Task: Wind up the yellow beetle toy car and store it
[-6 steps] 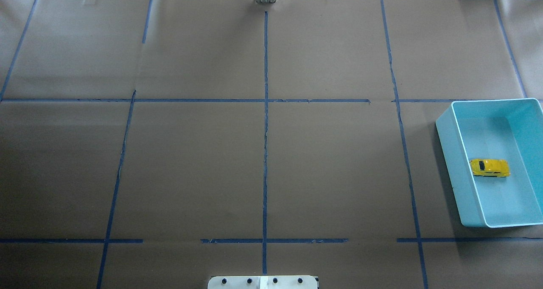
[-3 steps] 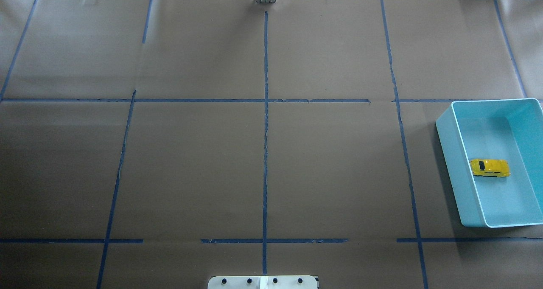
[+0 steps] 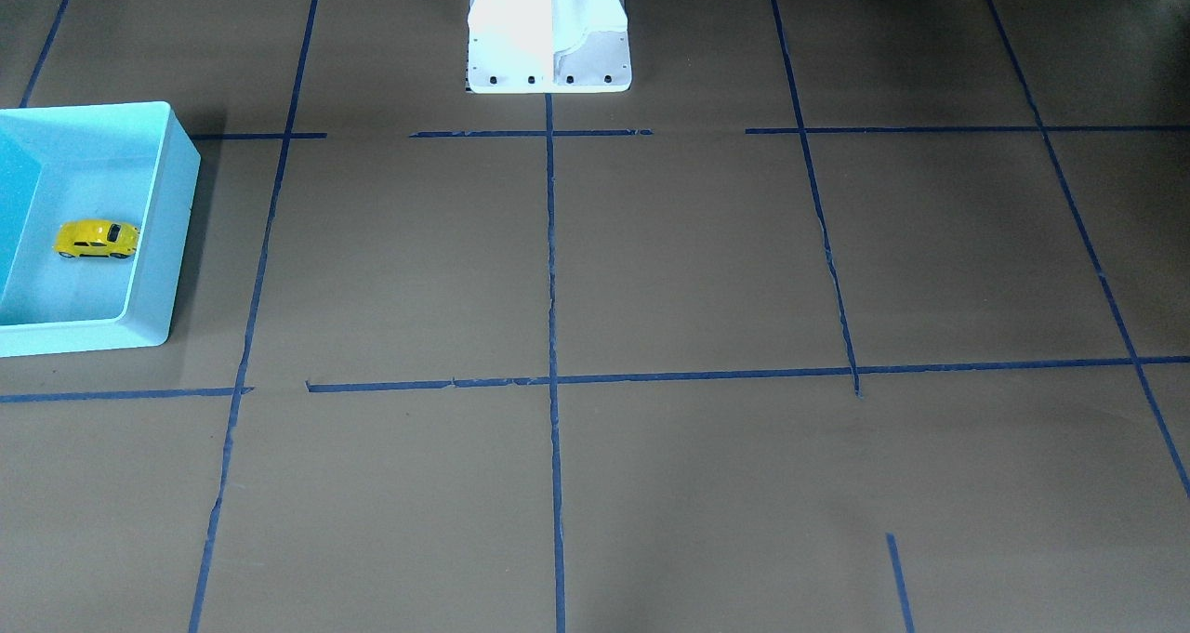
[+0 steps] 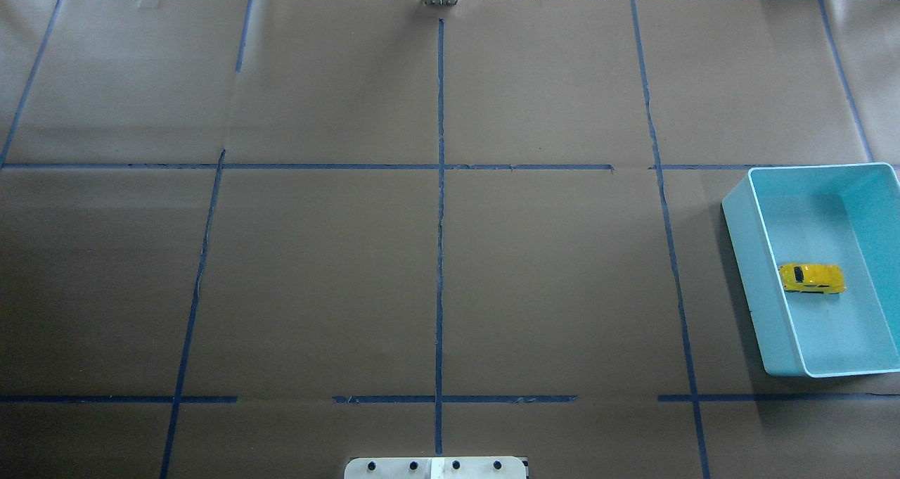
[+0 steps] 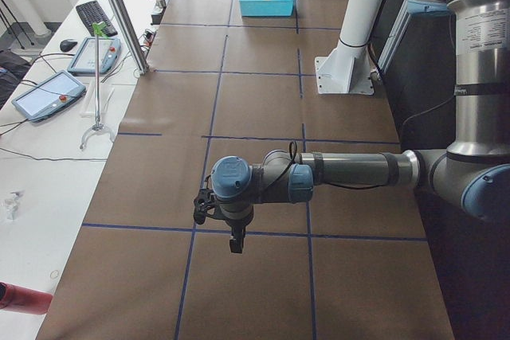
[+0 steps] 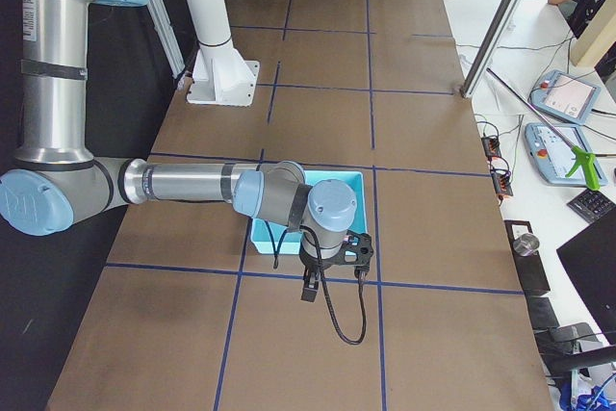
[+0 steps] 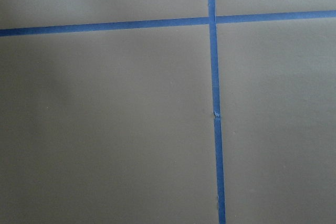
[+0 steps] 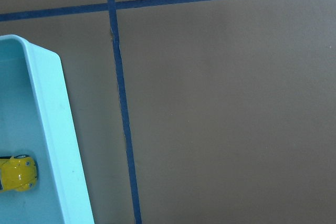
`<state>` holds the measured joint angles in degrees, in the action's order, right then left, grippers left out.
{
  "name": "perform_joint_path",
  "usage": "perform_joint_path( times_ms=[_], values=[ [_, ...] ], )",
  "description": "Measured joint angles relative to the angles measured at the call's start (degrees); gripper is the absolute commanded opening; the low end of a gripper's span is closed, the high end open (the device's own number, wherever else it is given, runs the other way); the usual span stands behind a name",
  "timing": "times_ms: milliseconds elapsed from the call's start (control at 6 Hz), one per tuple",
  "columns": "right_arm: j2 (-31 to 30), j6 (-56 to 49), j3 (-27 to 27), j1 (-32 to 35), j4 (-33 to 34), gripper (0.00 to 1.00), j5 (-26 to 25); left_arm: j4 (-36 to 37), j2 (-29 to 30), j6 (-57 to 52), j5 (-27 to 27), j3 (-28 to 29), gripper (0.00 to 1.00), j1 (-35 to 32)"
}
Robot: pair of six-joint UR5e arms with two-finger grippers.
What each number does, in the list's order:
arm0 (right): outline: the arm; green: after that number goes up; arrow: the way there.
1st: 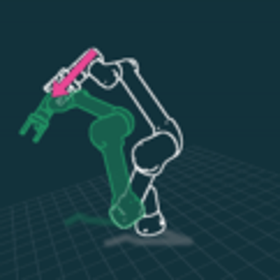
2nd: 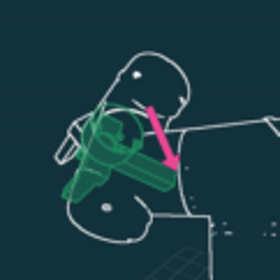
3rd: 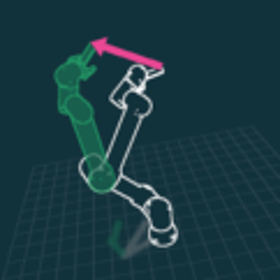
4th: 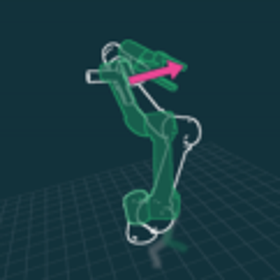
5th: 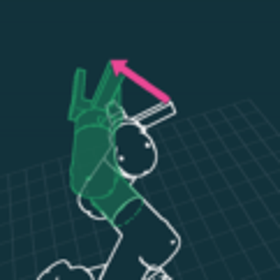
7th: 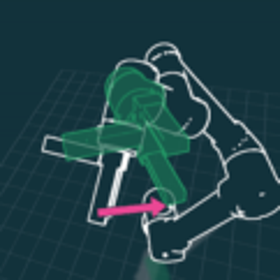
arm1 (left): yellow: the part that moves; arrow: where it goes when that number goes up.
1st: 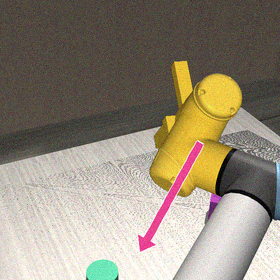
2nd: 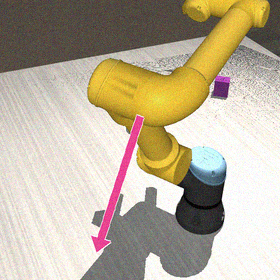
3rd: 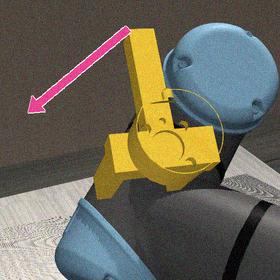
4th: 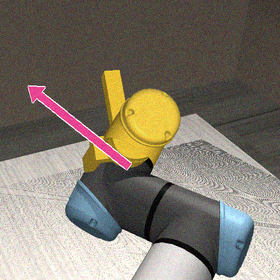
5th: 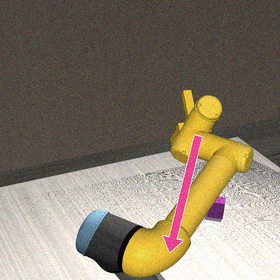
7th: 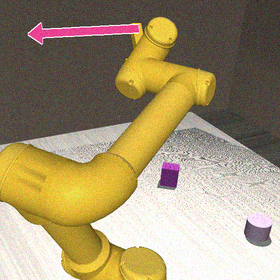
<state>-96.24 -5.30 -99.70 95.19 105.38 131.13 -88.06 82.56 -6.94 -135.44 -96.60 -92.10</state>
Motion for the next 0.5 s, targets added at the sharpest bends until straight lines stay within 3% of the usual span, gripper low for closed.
perform_joint_path(
  times_ms=[500],
  values=[
    [0.00, -0.06, 0.50, 0.00, 0.00, 1.00, 0.00, -0.01, 0.04, -0.01, 0.00, 0.01, 1.00, -0.01]
  ],
)
